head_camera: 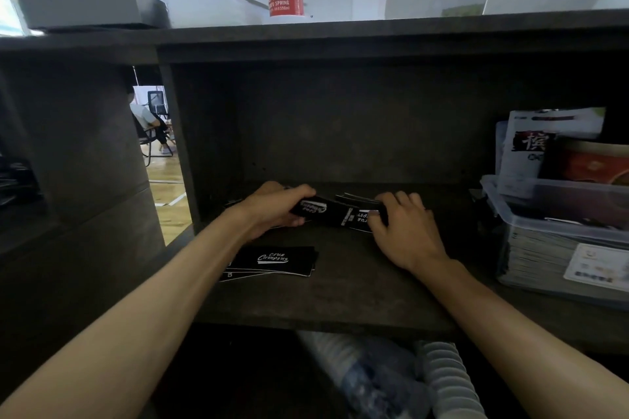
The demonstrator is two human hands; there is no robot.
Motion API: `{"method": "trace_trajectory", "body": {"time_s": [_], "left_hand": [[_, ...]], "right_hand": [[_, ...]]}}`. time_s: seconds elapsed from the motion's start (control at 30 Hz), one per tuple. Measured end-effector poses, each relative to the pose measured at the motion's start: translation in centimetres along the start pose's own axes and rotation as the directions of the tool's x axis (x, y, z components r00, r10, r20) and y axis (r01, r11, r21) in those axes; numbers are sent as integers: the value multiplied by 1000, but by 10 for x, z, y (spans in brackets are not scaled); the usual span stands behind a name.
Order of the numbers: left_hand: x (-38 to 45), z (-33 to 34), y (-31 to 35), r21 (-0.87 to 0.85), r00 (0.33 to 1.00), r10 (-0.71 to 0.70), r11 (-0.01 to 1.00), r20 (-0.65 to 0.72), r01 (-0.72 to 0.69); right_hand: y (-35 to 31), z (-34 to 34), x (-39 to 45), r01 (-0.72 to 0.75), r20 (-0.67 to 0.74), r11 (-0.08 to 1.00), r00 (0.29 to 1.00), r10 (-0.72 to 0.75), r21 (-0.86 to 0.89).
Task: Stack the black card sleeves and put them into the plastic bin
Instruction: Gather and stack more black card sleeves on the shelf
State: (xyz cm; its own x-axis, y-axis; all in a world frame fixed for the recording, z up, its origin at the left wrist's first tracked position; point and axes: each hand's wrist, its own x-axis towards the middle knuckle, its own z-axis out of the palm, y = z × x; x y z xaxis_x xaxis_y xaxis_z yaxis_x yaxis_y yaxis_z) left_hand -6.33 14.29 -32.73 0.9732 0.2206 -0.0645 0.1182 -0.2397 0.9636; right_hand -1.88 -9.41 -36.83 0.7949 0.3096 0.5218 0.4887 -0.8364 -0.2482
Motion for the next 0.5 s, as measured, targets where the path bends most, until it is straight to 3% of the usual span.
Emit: {"method": "trace_trajectory", "body": {"time_s": [0.07, 0.17, 0.27, 0.4, 0.5], "left_hand": [[9, 15, 5, 133, 992, 87, 988, -95, -73], [15, 45, 11, 309, 980, 187, 938, -67, -158], [25, 77, 4, 282, 989, 151, 949, -7, -143], [31, 98, -1, 94, 987, 143, 986, -75, -136], [32, 101, 0, 98, 982, 155, 985, -113, -144]], "right_hand": [[1, 1, -1, 17, -5, 1000, 1000, -17, -10], [0, 2, 0, 34, -8, 999, 999, -34, -24], [1, 2, 1, 48, 4, 998, 999, -48, -37], [3, 3, -1, 40, 9, 995, 999, -39, -89], [1, 6, -1, 51, 2, 990, 999, -52, -132]]}}
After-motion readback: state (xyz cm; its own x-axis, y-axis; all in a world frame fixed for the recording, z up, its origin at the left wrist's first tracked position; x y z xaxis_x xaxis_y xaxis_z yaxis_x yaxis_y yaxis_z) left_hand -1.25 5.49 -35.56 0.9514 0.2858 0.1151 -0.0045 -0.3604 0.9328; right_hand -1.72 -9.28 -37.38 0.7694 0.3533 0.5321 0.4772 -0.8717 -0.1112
